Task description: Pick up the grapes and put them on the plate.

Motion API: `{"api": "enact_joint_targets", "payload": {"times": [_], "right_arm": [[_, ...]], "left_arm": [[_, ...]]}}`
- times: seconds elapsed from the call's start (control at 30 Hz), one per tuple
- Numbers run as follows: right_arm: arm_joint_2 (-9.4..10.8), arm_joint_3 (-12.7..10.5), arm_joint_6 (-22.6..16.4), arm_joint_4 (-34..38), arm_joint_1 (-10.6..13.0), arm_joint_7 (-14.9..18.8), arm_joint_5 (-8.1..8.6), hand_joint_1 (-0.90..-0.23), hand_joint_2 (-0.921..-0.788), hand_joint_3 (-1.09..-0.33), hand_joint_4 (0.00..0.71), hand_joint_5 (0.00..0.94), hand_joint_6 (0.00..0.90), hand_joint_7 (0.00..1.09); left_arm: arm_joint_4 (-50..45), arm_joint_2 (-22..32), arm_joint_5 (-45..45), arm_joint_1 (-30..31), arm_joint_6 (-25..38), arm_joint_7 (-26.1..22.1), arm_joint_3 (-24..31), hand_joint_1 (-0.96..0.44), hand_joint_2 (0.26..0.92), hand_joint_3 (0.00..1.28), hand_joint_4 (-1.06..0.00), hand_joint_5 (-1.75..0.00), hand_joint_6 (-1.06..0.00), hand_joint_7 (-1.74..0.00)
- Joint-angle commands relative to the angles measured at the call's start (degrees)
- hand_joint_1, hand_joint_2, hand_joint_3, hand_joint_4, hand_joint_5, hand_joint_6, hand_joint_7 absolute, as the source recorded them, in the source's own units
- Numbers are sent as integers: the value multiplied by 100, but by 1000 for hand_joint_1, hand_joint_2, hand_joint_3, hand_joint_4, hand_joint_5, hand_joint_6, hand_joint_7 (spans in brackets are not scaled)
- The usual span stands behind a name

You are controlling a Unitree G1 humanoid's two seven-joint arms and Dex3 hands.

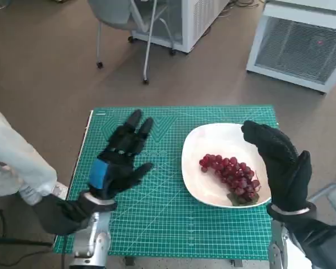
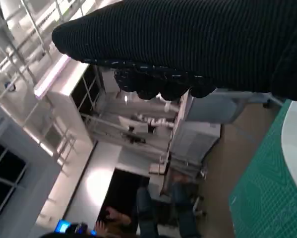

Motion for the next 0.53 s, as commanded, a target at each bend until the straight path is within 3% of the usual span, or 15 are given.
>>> {"api": "enact_joint_targets", "payload": {"times": [0.03,0.53], "right_arm": [[-52,-14,79,110,26,71,-20,-507,-921,-512,489,1,147,646],[-61,-36,22,151,21,72,-71,-508,-921,-512,490,1,140,659]], "left_arm": [[123,-9,72,2,-206,25,-8,-327,921,232,-202,-4,-293,-19],[259,36,202,-22,-466,110,-38,-331,921,250,-205,-3,-296,-20]]}}
